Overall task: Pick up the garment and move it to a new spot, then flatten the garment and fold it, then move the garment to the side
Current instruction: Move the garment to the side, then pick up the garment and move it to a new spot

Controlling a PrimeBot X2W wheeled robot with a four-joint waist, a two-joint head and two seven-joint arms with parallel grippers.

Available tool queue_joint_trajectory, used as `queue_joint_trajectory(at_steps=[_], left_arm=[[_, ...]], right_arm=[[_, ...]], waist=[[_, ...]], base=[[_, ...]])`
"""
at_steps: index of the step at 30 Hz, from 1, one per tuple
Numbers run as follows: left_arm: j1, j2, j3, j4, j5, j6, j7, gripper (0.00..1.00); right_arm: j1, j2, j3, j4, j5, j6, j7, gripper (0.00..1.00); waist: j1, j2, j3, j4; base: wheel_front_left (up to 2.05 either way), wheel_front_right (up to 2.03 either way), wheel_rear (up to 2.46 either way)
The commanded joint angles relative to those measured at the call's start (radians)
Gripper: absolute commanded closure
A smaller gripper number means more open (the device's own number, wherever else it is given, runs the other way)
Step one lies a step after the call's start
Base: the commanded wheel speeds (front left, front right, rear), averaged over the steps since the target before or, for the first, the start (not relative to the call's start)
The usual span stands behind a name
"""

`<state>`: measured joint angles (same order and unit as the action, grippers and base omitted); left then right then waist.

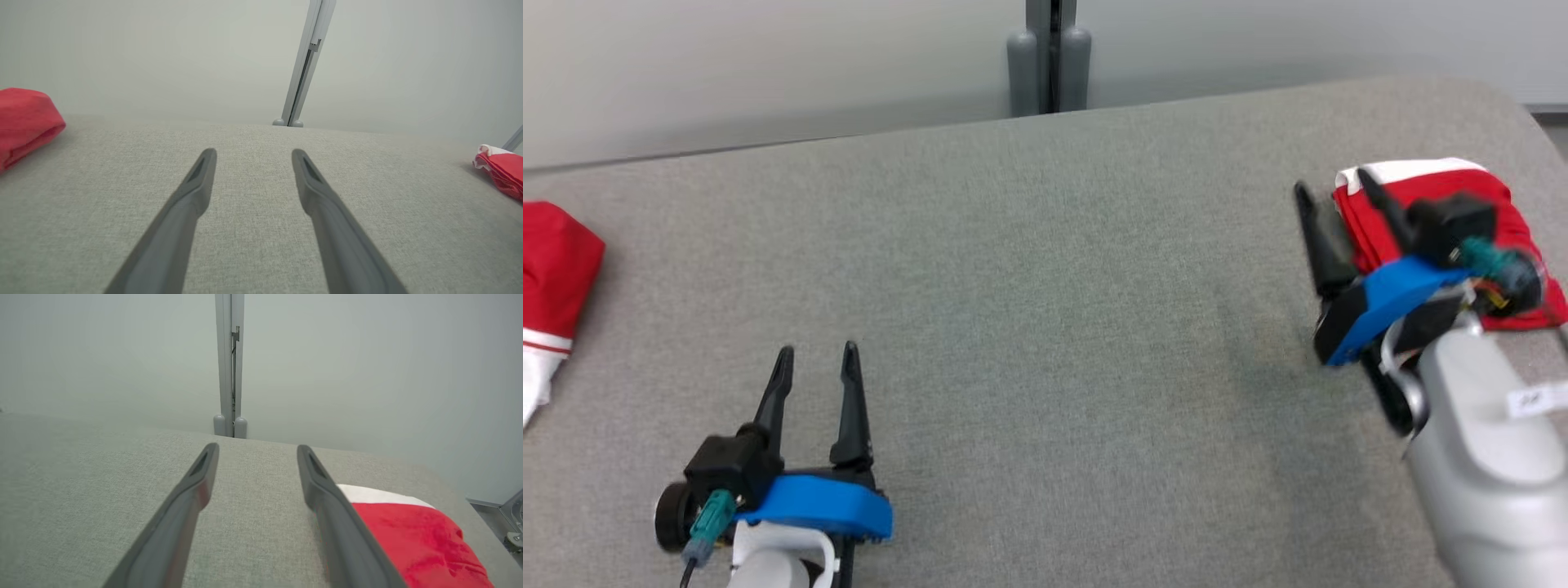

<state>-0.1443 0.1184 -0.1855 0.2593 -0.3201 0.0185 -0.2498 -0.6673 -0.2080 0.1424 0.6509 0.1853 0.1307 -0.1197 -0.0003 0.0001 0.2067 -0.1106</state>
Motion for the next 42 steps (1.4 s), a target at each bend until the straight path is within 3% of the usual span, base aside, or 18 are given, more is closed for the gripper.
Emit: queue_joint_trajectory(at_steps=[1,9,14,18,42], left_arm=[[0.014,-0.001,0.007,0.009,-0.005,0.006,-0.007,0.00],[0.099,-0.016,0.036,0.060,-0.041,0.001,-0.015,0.00],[0.149,-0.030,0.046,0.063,-0.056,0.004,-0.016,0.00],[0.178,-0.041,0.048,0.048,-0.054,0.003,-0.016,0.00],[0.167,-0.052,0.034,0.036,-0.020,-0.009,-0.017,0.00]], right_arm=[[0.038,0.007,0.006,-0.009,-0.008,0.000,-0.019,0.00],[0.290,0.131,-0.041,-0.113,-0.051,0.000,-0.116,0.00],[0.427,0.156,-0.111,-0.206,-0.110,0.000,-0.134,0.00],[0.502,0.158,-0.108,-0.254,-0.069,0.000,-0.140,0.00],[0.535,0.158,-0.075,-0.261,-0.057,0.000,-0.137,0.00]], waist=[[0.0003,-0.0001,-0.024,-0.007],[0.0003,-0.0001,-0.098,0.022],[0.0003,-0.0001,-0.122,0.033],[0.0003,-0.0001,-0.133,0.043],[0.0003,-0.0001,-0.133,0.067]], base=[[0.00,0.00,0.00],[0.00,0.00,0.00],[0.00,0.00,0.00],[0.00,0.00,0.00],[0.00,0.00,0.00]])
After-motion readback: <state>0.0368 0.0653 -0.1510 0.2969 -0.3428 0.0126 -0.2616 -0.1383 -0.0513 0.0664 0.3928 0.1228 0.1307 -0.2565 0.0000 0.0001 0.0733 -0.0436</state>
